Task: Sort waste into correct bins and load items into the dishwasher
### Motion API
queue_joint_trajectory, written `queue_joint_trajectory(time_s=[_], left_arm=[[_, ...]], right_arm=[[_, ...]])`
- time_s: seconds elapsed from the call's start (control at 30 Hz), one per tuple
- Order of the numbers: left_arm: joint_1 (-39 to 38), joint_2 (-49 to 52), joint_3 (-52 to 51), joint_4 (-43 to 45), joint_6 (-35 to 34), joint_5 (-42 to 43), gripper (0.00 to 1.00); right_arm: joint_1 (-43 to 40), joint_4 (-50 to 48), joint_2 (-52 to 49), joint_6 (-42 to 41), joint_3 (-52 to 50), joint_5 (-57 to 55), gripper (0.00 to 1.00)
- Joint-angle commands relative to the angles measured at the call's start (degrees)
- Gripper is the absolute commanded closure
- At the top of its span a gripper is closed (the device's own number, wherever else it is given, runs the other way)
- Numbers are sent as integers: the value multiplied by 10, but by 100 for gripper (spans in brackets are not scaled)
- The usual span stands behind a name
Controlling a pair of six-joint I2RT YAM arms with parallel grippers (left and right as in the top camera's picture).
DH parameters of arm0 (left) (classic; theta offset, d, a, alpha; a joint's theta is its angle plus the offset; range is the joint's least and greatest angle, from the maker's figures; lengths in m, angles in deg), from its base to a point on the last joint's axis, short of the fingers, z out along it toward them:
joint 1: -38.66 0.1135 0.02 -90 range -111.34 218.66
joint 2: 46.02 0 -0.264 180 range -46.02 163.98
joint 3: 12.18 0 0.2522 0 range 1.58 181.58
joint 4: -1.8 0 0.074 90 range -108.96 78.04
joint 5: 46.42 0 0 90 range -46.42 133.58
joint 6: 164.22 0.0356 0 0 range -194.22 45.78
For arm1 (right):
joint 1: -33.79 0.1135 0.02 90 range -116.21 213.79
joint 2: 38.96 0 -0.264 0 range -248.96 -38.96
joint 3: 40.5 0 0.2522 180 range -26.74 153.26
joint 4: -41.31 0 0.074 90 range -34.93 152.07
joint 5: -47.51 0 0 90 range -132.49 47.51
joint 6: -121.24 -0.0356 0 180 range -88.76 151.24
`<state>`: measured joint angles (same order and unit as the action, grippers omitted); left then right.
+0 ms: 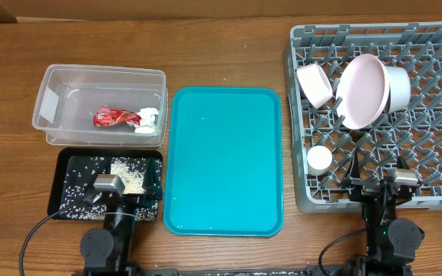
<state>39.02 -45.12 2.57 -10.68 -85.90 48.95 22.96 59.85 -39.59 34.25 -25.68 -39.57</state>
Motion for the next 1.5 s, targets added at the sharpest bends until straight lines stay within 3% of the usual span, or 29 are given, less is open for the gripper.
queue_joint_trajectory(time_s=[0.0,0.33,1.47], left_arm=[[-8,-7,-7,2,-3,-12,0],[-8,-7,-7,-55,-3,-16,0],[-9,-7,-7,-54,-3,-15,0]], right_arm=[[2,-2,5,0,-6,-3,0],[2,-2,5,0,-6,-3,0],[2,-2,5,0,-6,-3,0]])
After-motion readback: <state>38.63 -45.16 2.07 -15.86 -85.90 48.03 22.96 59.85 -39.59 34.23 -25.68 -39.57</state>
